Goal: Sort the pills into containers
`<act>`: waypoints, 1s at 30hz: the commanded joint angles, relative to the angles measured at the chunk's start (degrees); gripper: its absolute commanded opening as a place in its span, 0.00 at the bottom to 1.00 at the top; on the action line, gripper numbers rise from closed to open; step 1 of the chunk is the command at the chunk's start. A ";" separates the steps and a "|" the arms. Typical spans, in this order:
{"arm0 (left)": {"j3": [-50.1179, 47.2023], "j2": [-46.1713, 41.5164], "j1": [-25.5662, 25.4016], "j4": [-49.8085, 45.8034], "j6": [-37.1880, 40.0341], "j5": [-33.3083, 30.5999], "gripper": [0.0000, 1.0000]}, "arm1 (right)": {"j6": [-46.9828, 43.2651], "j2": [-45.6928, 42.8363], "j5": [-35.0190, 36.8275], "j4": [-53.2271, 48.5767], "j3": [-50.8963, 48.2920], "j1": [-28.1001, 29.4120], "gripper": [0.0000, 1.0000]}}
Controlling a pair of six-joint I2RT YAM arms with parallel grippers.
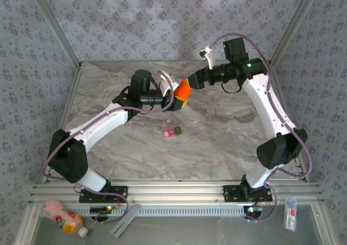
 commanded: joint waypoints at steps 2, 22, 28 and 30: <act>1.28 -0.88 -0.28 2.30 1.12 2.87 0.00 | -2.55 0.95 -0.57 -3.97 1.78 1.52 0.77; 1.01 -0.34 -0.31 2.56 1.18 2.69 0.00 | -1.69 -1.01 -1.09 -3.06 -0.11 1.46 0.74; 1.14 -0.20 -0.22 2.73 1.03 2.61 0.00 | -1.05 -1.81 -1.70 -2.47 -0.26 0.93 0.69; 1.19 -0.04 -0.32 2.73 0.94 2.62 0.00 | -1.09 -1.98 -1.70 -2.40 -0.42 0.76 0.68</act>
